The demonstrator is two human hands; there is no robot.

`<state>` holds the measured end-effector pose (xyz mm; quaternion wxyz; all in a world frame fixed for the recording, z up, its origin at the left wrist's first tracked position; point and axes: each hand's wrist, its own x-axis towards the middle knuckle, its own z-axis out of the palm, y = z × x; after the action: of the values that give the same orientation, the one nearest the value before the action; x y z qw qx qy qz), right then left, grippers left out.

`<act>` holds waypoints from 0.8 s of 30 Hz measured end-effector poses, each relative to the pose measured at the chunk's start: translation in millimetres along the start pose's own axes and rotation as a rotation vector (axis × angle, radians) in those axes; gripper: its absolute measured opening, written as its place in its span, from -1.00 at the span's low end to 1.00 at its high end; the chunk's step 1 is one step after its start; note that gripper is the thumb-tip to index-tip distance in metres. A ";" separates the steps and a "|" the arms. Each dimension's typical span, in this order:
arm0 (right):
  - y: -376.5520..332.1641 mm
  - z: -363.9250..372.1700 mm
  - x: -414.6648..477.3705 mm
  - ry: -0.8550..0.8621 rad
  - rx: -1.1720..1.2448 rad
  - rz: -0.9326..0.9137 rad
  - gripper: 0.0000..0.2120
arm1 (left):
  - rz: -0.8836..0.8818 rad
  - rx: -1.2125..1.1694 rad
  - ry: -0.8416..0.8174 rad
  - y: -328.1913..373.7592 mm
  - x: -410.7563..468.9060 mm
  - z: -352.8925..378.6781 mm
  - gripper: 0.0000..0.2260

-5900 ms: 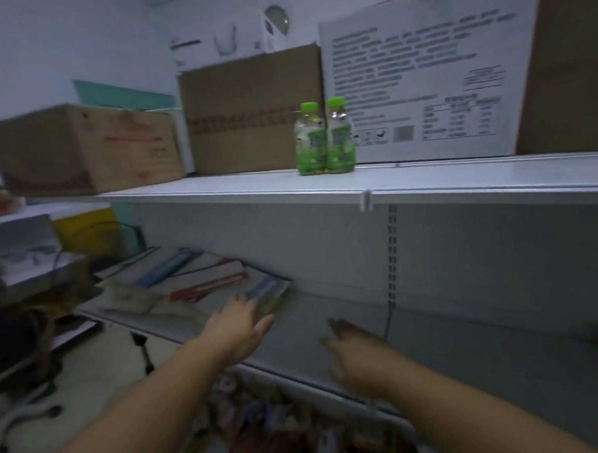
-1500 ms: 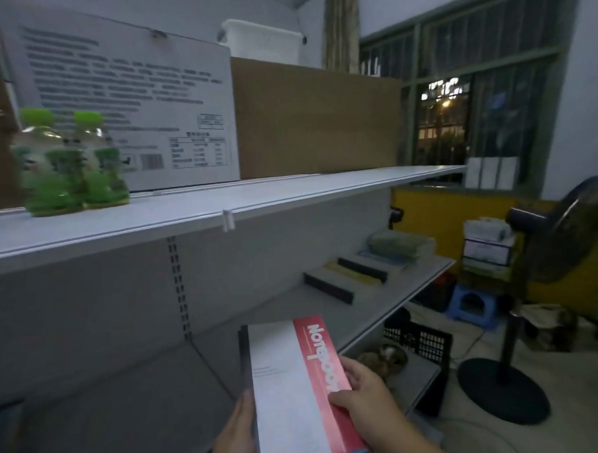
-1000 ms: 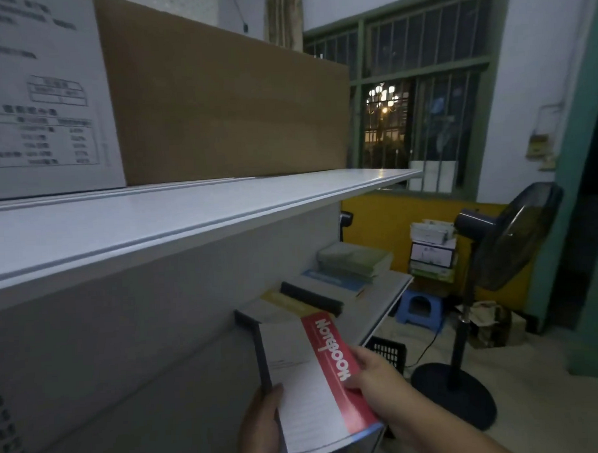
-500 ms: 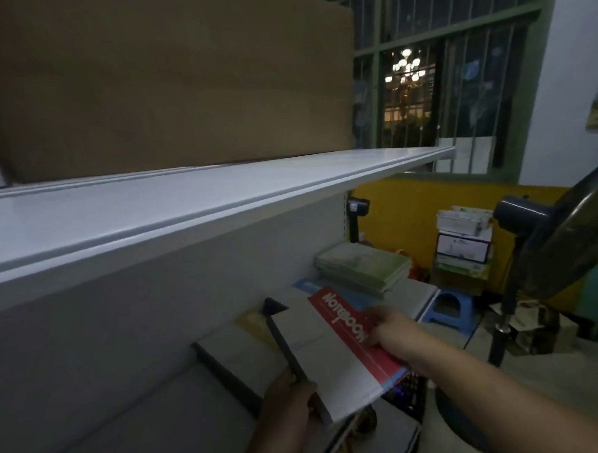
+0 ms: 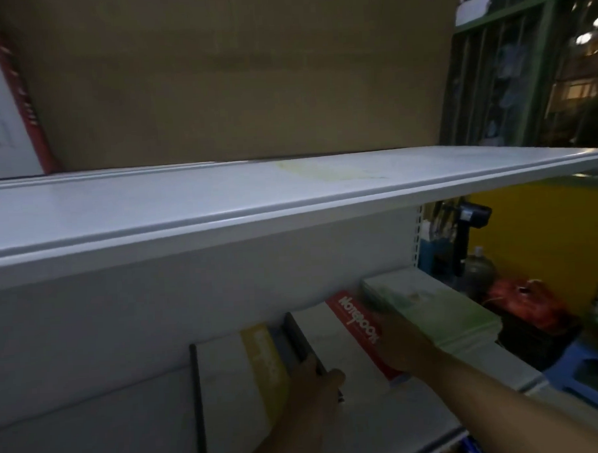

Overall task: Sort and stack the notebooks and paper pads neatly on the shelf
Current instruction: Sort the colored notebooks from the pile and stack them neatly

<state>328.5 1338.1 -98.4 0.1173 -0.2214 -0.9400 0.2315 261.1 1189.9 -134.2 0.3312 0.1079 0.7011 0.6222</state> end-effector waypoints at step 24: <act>25.7 56.1 16.6 0.080 -0.158 0.101 -0.61 | 0.094 0.193 0.262 -25.2 24.5 31.9 -0.32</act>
<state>305.2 1344.9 -157.5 0.1251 -0.2861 -0.9376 0.1531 268.2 1224.1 -166.2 0.1954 0.0898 0.7890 0.5755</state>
